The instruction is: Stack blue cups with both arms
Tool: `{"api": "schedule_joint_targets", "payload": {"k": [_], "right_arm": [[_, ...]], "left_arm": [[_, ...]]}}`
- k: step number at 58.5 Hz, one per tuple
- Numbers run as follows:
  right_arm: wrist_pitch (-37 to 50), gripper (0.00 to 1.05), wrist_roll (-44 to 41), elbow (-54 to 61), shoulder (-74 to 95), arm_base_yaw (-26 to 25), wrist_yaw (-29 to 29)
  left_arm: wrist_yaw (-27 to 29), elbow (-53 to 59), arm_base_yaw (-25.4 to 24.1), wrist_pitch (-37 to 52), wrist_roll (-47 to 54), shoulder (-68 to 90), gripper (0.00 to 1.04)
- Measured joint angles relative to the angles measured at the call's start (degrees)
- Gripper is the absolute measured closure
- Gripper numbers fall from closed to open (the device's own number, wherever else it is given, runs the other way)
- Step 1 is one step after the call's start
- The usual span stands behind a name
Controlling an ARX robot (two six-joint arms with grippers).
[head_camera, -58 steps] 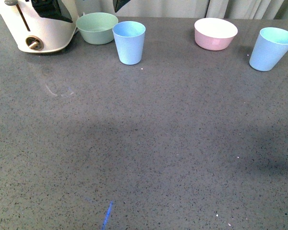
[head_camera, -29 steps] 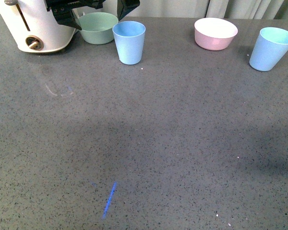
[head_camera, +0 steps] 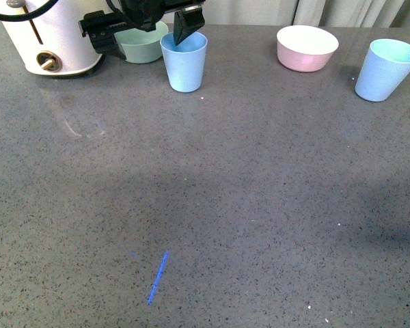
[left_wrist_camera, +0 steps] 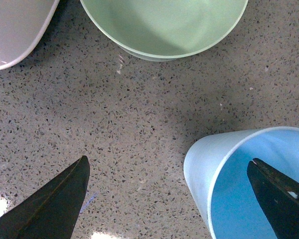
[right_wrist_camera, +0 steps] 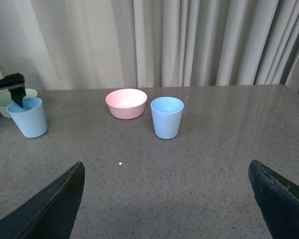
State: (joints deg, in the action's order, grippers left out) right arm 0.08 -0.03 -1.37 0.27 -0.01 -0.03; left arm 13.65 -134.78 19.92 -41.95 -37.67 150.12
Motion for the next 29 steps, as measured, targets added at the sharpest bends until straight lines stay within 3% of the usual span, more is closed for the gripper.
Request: {"api": "schedule_joint_targets", "payload": {"k": [15, 23, 29], "right_arm": [[0.0, 0.09, 0.0, 0.0, 0.0, 0.0, 0.0], [0.0, 0.09, 0.0, 0.0, 0.0, 0.0, 0.0], [0.0, 0.09, 0.0, 0.0, 0.0, 0.0, 0.0]], "left_arm": [[-0.3, 0.3, 1.1, -1.1, -0.7, 0.6, 0.09], [-0.3, -2.4, 1.4, -2.9, -1.0, 2.0, 0.28], [-1.4, -8.3, 1.6, -6.4, -1.8, 5.3, 0.51]]}}
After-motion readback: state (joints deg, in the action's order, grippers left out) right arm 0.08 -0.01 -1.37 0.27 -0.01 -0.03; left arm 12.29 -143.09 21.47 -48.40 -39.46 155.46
